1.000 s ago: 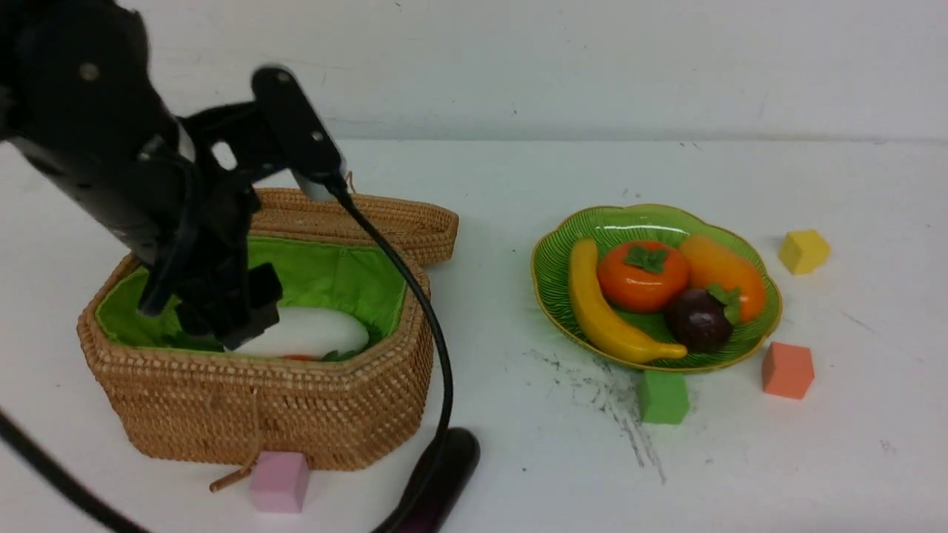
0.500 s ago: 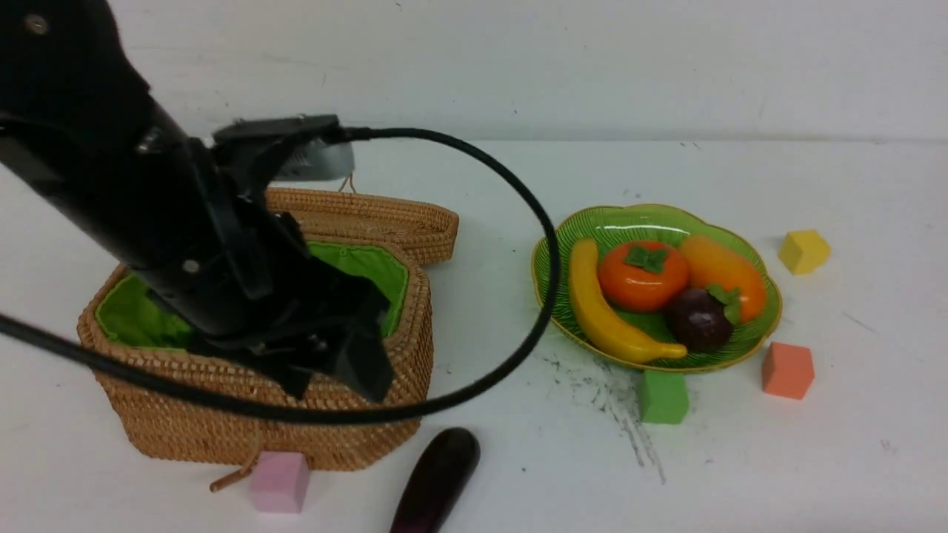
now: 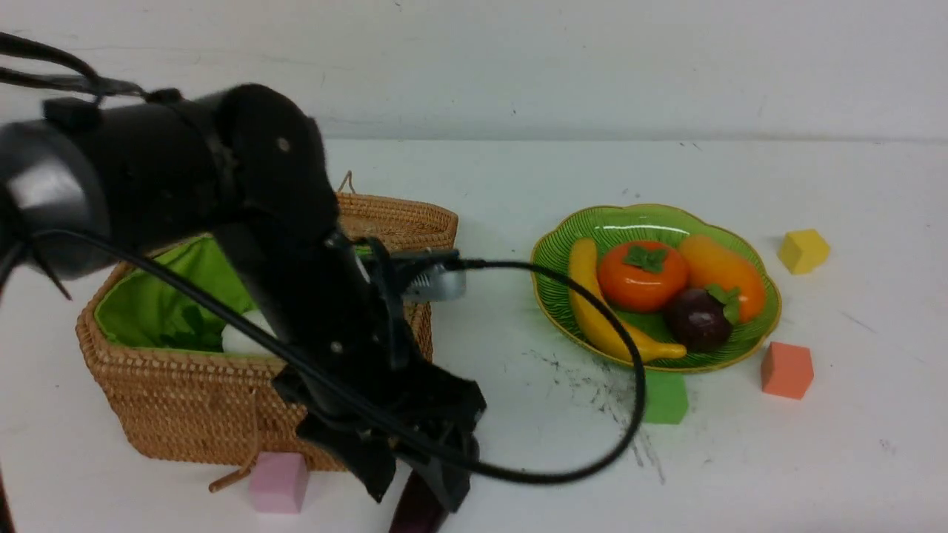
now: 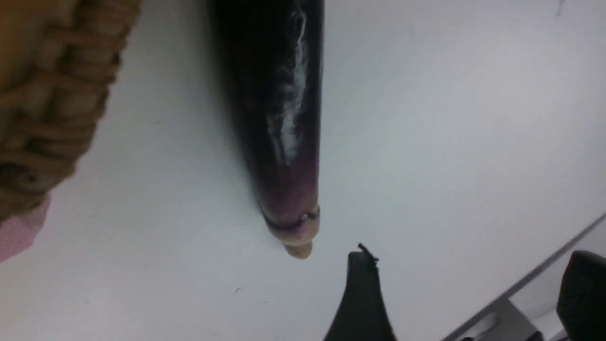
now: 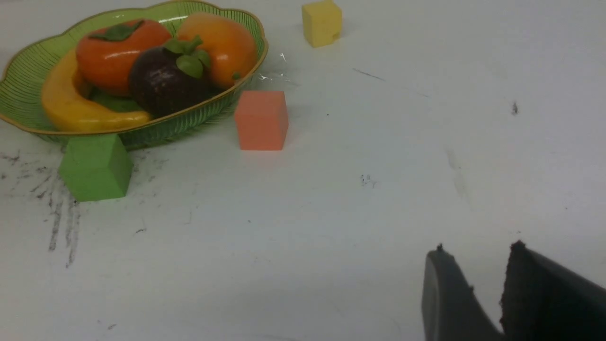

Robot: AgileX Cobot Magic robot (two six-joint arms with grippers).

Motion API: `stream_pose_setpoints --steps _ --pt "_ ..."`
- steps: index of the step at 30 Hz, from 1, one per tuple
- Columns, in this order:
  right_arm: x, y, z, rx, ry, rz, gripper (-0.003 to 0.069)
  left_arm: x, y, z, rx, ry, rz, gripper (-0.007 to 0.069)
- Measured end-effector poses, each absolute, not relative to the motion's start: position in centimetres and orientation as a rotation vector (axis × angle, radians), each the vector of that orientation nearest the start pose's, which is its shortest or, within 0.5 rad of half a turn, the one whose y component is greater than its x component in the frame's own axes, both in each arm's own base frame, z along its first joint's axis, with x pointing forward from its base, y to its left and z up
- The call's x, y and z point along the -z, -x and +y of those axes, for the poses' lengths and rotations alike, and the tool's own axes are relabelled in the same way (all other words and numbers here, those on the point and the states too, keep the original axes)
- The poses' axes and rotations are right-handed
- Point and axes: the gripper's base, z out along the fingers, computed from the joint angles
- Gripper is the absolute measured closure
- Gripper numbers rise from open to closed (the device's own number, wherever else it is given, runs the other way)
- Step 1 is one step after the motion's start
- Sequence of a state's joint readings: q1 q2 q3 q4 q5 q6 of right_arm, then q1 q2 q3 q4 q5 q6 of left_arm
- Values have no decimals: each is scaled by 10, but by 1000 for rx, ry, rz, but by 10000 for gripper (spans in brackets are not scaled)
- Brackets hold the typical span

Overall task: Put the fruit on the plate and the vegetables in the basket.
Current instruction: Use the left arm to grab an eggplant and put it into the left basket

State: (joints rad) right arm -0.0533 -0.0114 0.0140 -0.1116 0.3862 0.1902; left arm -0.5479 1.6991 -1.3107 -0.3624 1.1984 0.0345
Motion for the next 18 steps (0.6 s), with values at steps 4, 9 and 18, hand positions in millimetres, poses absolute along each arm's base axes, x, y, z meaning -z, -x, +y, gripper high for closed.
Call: stream_pose_setpoints --steps 4,9,18 --pt "-175 -52 -7 16 -160 1863 452 -248 -266 -217 378 -619 3016 113" --pt "-175 -52 -7 16 -160 1863 452 -230 -276 -225 312 -412 3040 113" --pt "-175 -52 -7 16 -160 1863 445 -193 -291 -227 130 -484 3058 113"
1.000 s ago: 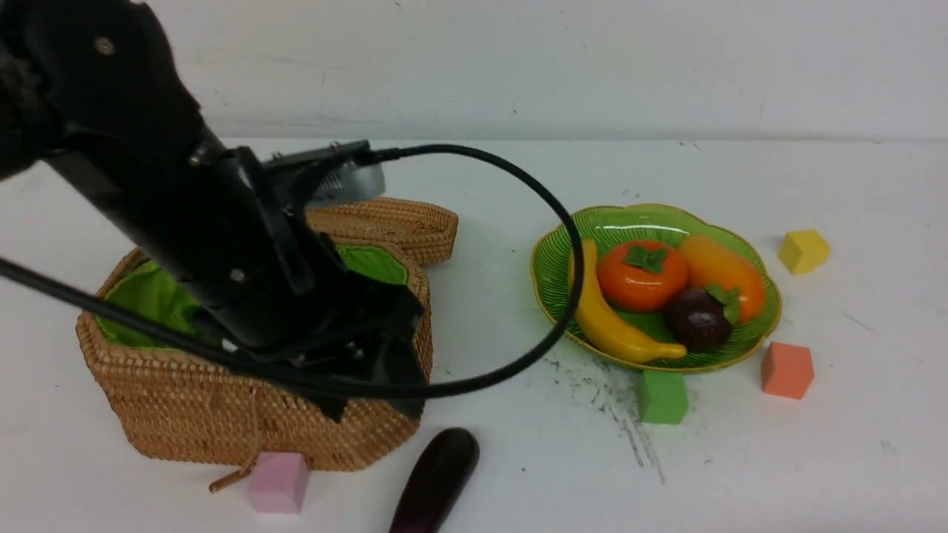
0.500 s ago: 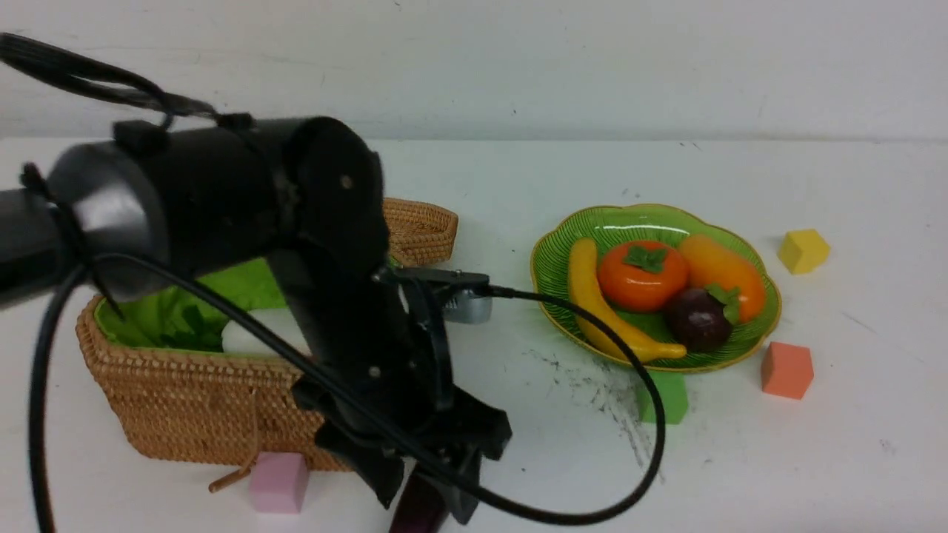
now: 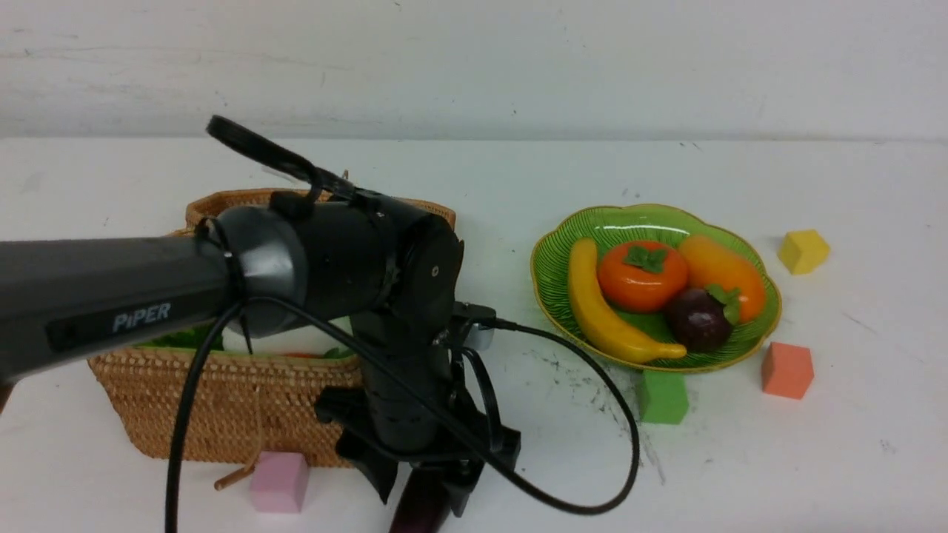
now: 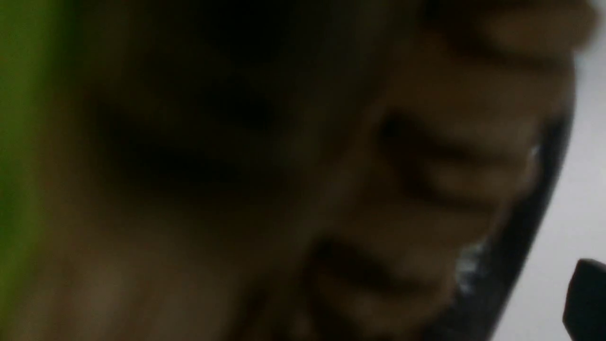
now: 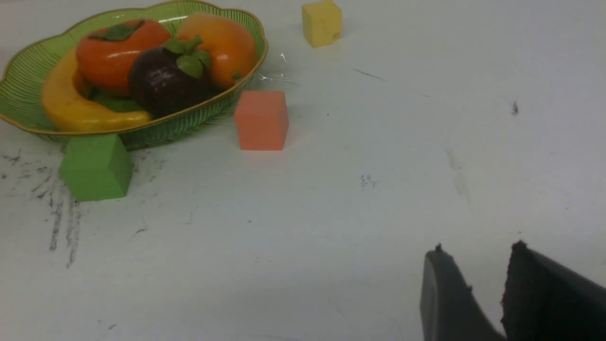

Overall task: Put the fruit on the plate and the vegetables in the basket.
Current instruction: Use the left arm to grab an eggplant and put it into the left basket

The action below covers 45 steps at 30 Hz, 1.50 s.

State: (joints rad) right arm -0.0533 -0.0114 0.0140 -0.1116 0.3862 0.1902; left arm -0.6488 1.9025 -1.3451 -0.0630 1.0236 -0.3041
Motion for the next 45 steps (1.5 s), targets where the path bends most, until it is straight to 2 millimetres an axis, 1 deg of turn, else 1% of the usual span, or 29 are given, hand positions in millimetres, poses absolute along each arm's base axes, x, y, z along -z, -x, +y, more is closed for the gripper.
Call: stream_pose_setpoints --steps 9,15,19,21,24,25,26,27,28,29,31,32,34,35,37,39,42,43,45 --pt "-175 -52 -7 16 -160 1863 440 -184 -298 -231 109 -508 3038 119" --pt "-175 -52 -7 16 -160 1863 438 -186 -298 -231 113 -516 3030 179" --pt "-175 -52 -7 16 -160 1863 438 -193 -296 -229 125 -526 3013 214" --pt "-175 -52 -7 16 -160 1863 438 -199 -292 -226 140 -520 3016 218" --pt "-175 -52 -7 16 -160 1863 438 -222 -284 -221 177 -524 2986 211" --pt "-175 -52 -7 16 -160 1863 438 -238 -279 -218 202 -527 2949 202" --pt "-175 -52 -7 16 -160 1863 438 -241 -278 -217 205 -528 2944 200" --pt "-175 -52 -7 16 -160 1863 438 -253 -274 -214 221 -527 2920 191" --pt "-175 -52 -7 16 -160 1863 437 -270 -267 -209 241 -526 2894 173" --pt "-175 -52 -7 16 -160 1863 437 -278 -262 -205 251 -517 2885 159" --pt "-175 -52 -7 16 -160 1863 437 -285 -255 -201 268 -489 2874 131" --pt "-175 -52 -7 16 -160 1863 437 -286 -253 -199 268 -482 2876 125" --pt "-175 -52 -7 16 -160 1863 437 -276 -244 -195 265 -464 2898 80" --pt "-175 -52 -7 16 -160 1863 437 -266 -240 -195 258 -476 2902 64" --pt "-175 -52 -7 16 -160 1863 437 -249 -235 -199 265 -513 2880 43" --pt "-175 -52 -7 16 -160 1863 437 -236 -232 -204 284 -523 2857 39" --pt "-175 -52 -7 16 -160 1863 433 -218 -236 -210 317 -429 2845 39" --pt "-175 -52 -7 16 -160 1863 433 -217 -237 -211 317 -418 2842 39" --pt "-175 -52 -7 16 -160 1863 431 -204 -244 -213 281 -375 2853 39"
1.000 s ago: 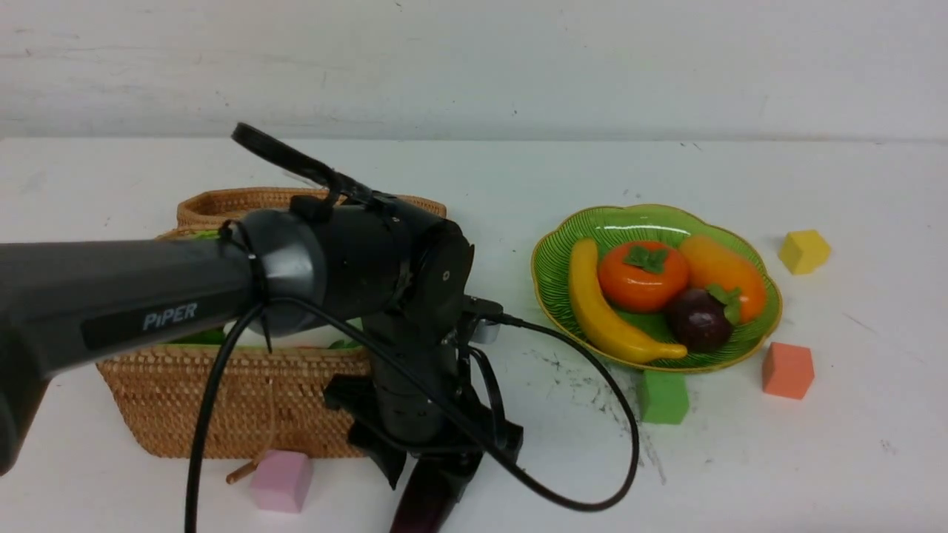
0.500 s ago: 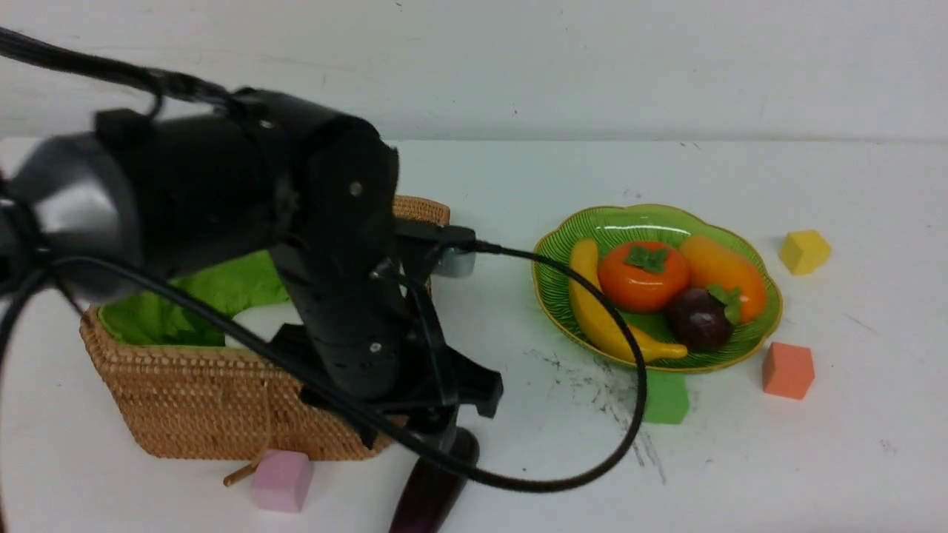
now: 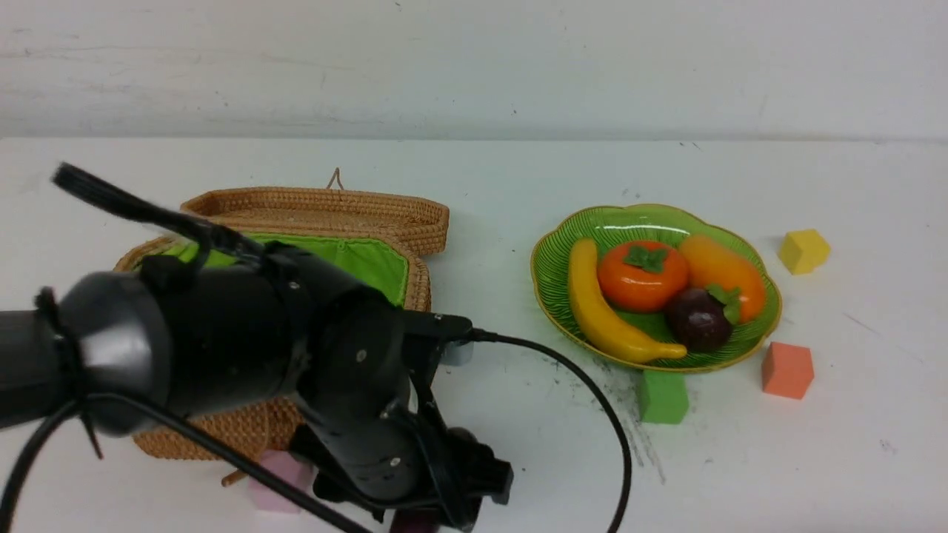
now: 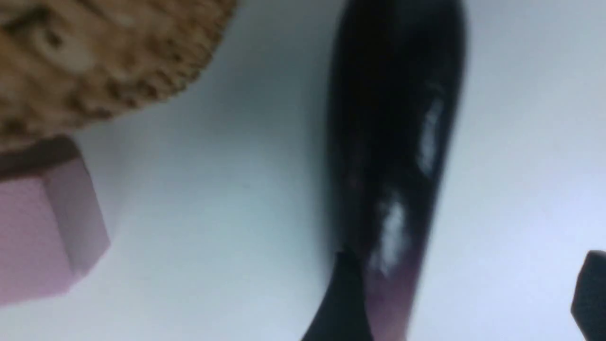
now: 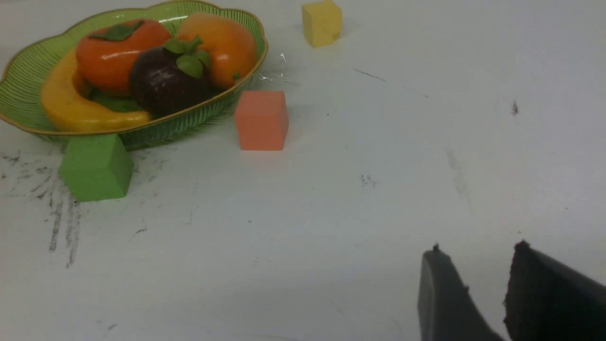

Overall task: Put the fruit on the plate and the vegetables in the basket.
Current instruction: Use the left arm to grab an eggplant and put it into the left basket

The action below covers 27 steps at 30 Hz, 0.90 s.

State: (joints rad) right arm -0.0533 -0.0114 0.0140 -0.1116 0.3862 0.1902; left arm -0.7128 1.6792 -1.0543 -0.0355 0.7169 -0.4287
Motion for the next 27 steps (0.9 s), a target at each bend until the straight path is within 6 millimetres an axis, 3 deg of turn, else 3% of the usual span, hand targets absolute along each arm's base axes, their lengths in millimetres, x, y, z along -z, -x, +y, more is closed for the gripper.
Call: stream_pose_setpoints --steps 7,10,15,18,21,26,27 --pt "-175 -52 -7 16 -160 1863 423 -166 -255 -219 185 -349 2896 46" --pt "-175 -52 -7 16 -160 1863 421 -164 -257 -220 186 -364 2890 81" --pt "-175 -52 -7 16 -160 1863 421 -168 -256 -221 207 -443 2888 267" --pt "-175 -52 -7 16 -160 1863 421 -173 -254 -220 220 -452 2892 258" --pt "-175 -52 -7 16 -160 1863 421 -190 -242 -213 237 -461 2920 258" --pt "-175 -52 -7 16 -160 1863 421 -252 -230 -203 315 -507 2779 258" --pt "-175 -52 -7 16 -160 1863 421 -257 -229 -202 317 -512 2765 258"
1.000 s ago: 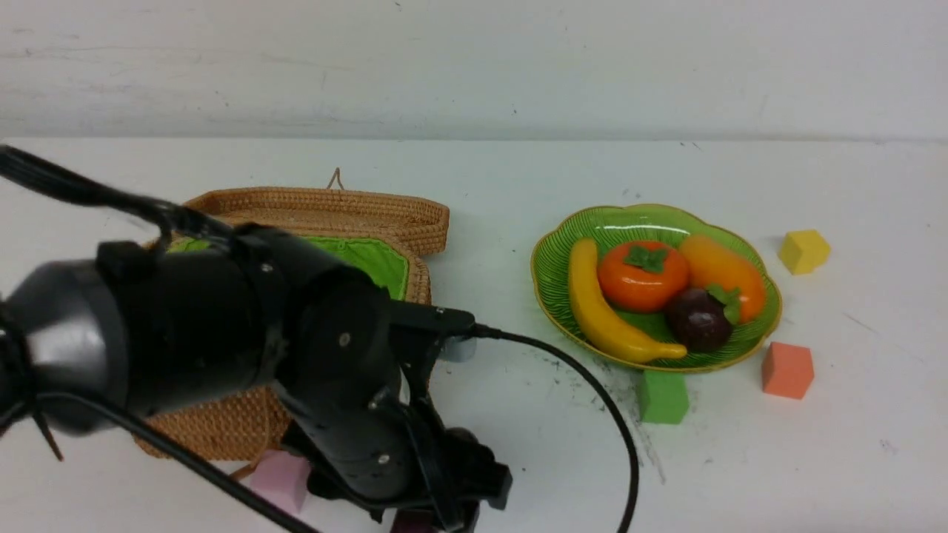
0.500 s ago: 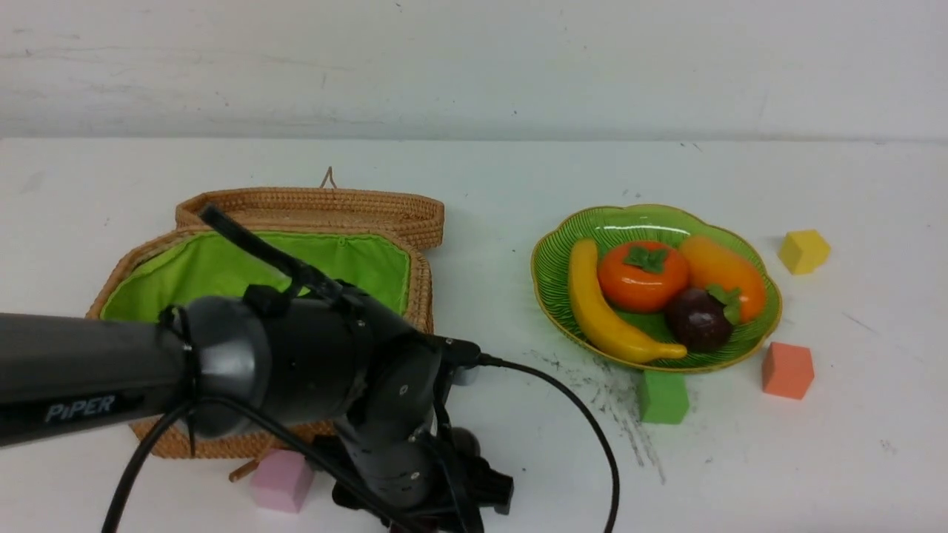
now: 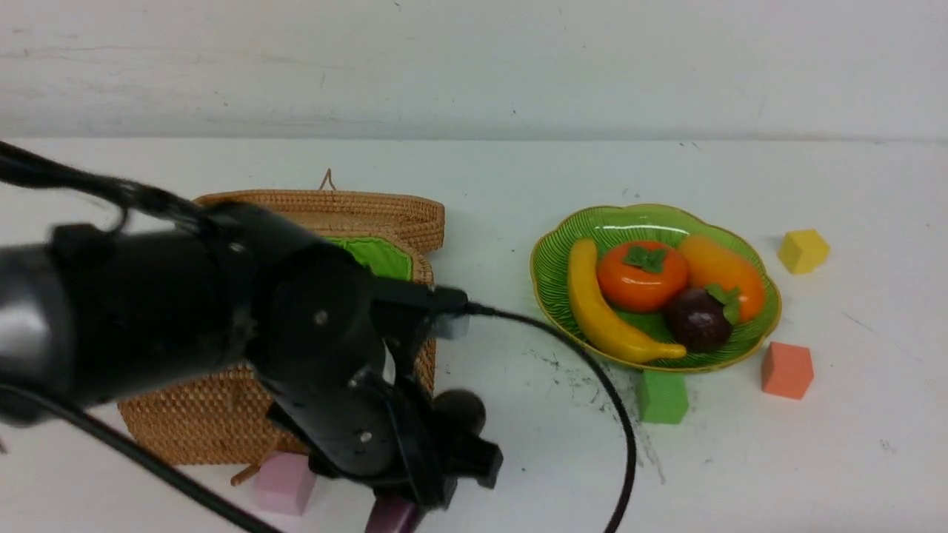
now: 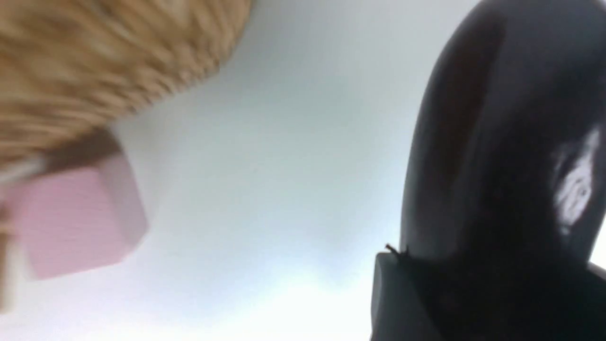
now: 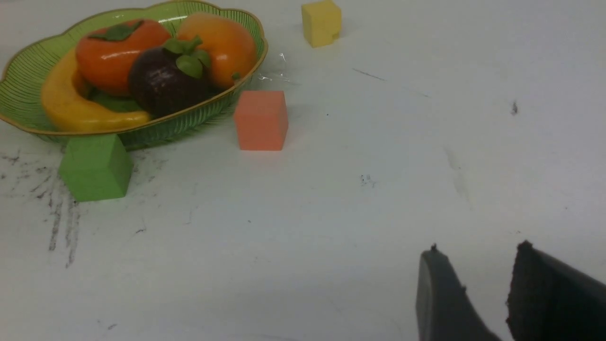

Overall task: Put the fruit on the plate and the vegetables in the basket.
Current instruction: Use the left arm to grab an eggplant and put it into the left basket

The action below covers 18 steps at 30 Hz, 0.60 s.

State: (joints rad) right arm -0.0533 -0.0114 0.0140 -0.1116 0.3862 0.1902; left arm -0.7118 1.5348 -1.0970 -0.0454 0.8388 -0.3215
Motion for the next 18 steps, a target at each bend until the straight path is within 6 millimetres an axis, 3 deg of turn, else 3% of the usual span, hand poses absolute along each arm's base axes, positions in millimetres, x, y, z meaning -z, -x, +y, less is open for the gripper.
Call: stream_pose_setpoints --steps 1,5,7,8,10,13,18 --pt "-175 -52 -7 16 -160 1863 421 -278 -228 -198 324 -522 2705 258" --pt "-175 -52 -7 16 -160 1863 421 -328 -240 -172 216 -485 2561 258" --pt "-175 -52 -7 16 -160 1863 421 -337 -249 -160 153 -451 2535 258" --pt "-175 -52 -7 16 -160 1863 421 -341 -262 -144 74 -433 2514 258" --pt "-175 -52 -7 16 -160 1863 421 -341 -281 -123 -49 -468 2474 258" --pt "-175 -52 -7 16 -160 1863 421 -334 -305 -107 -195 -667 2375 258" --pt "-175 -52 -7 16 -160 1863 421 -313 -329 -108 -341 -986 2251 258"
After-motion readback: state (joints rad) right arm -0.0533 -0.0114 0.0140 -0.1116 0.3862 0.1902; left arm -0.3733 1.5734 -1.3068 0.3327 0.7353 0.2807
